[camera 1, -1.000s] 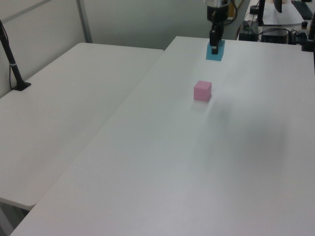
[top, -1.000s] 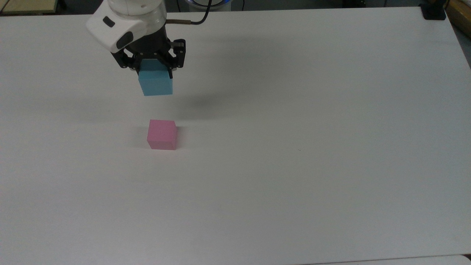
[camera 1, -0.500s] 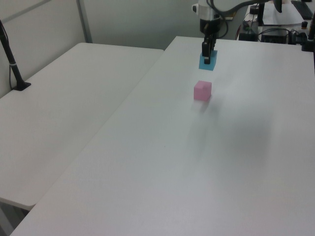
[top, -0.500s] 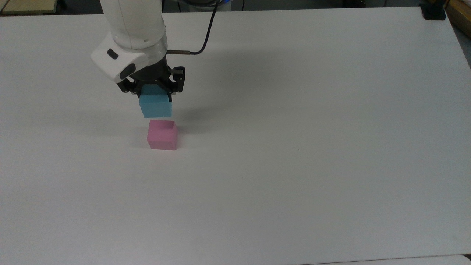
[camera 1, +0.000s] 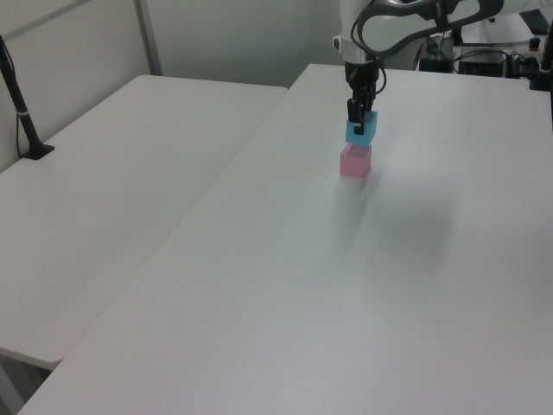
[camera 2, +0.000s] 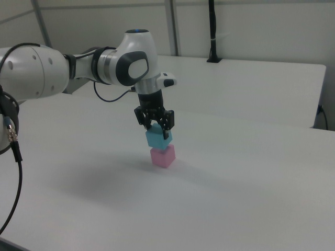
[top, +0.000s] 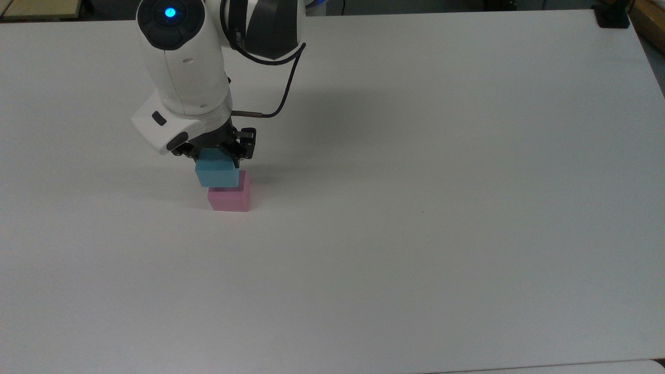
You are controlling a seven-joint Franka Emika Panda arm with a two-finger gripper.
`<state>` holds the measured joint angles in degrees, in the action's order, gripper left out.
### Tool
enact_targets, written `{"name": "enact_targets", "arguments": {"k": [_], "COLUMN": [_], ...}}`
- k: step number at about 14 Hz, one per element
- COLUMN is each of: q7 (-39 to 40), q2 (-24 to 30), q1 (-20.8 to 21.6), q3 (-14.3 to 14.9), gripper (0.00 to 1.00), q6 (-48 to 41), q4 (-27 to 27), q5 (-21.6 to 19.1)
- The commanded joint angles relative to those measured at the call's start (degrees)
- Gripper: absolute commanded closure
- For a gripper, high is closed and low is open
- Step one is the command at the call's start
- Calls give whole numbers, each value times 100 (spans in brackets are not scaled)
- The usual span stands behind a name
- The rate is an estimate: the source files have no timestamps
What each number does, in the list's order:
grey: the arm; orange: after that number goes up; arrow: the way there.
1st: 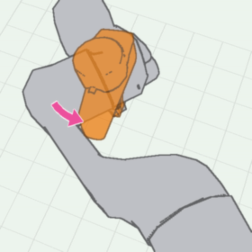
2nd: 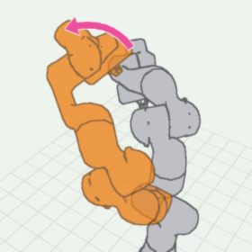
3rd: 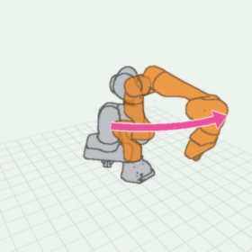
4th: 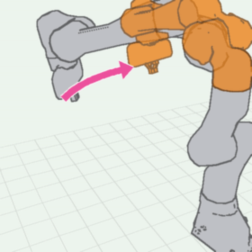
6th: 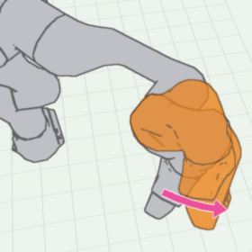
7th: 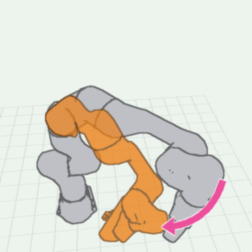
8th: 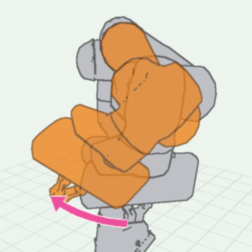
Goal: Put blue cube on pink cube
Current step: 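Lower the light-blue cube onto the pink cube's top face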
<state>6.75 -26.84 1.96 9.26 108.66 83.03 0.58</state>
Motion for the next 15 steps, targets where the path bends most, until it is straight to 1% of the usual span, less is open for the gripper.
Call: {"name": "enact_targets", "arguments": {"k": [1,3,6,7,8,11,12,14,15], "q7": [-156,-506,-570,-570,-561,-570,-570,-561,-552], "q2": [-102,-163,-199,-199,-199,-190,-199,-199,-199], "q1": [-2,-12,-12,-12,-12,-12,-3,-3,-3], "q3": [40,40,49,40,49,40,49,49,49], "gripper": [63,63,63,60,56,52,46,22,19], "q6": [94,304,331,331,331,331,340,340,340], "q4": [-77,-68,-68,-68,-68,-68,-59,-16,-7], "q5": [-295,-348,-322,-322,-313,-304,-304,-287,-269]}}
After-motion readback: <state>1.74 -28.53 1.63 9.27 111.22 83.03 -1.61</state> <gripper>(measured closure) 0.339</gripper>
